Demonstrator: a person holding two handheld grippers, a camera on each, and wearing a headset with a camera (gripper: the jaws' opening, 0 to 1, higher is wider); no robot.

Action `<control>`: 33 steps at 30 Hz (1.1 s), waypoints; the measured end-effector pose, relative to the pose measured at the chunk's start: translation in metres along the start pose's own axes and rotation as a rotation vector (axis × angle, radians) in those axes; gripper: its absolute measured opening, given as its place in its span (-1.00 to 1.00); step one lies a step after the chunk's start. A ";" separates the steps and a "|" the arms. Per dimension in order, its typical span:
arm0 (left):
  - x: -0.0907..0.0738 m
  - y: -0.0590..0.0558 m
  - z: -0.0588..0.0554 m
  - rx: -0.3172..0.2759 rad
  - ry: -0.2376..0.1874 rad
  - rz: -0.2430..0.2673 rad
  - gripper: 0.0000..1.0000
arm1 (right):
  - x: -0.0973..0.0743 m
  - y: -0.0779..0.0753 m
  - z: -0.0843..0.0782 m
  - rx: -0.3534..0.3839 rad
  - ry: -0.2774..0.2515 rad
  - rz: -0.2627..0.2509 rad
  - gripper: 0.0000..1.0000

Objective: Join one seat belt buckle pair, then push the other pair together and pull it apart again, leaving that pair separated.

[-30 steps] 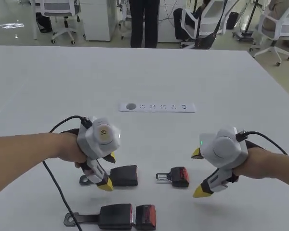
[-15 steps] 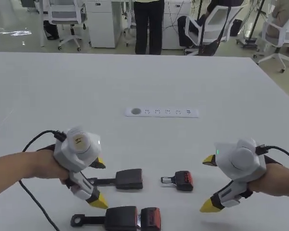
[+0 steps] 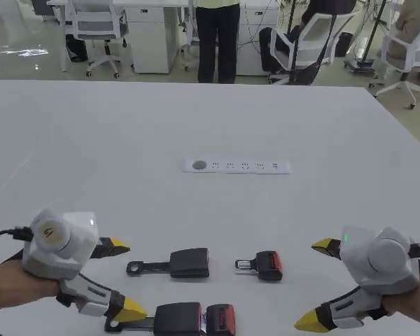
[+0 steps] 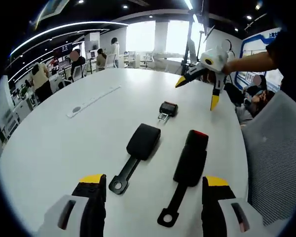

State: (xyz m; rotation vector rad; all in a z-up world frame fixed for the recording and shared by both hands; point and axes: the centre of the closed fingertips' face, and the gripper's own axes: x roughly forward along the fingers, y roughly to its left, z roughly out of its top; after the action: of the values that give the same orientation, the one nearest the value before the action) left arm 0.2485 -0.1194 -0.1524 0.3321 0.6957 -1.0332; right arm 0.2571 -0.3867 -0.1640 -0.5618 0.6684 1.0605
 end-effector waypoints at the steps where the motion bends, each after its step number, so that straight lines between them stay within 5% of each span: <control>1: -0.001 0.000 0.001 -0.012 -0.021 0.017 0.63 | 0.002 -0.002 -0.003 0.015 -0.015 -0.014 0.81; 9: -0.012 -0.017 -0.012 -0.074 -0.137 0.116 0.70 | -0.004 0.011 0.004 0.115 -0.140 -0.088 0.99; 13: -0.014 -0.018 -0.025 -0.087 -0.148 0.148 0.79 | -0.006 0.020 0.001 0.147 -0.170 -0.110 0.99; 23: -0.018 -0.031 -0.019 -0.143 -0.286 0.239 0.99 | -0.010 0.036 0.006 0.223 -0.322 -0.192 0.99; 33: -0.016 -0.039 -0.015 -0.167 -0.333 0.257 0.99 | -0.010 0.044 0.004 0.288 -0.396 -0.220 0.99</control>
State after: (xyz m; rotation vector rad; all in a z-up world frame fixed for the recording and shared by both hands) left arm 0.2036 -0.1190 -0.1506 0.0962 0.4209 -0.7558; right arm 0.2142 -0.3727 -0.1579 -0.1615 0.3890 0.8178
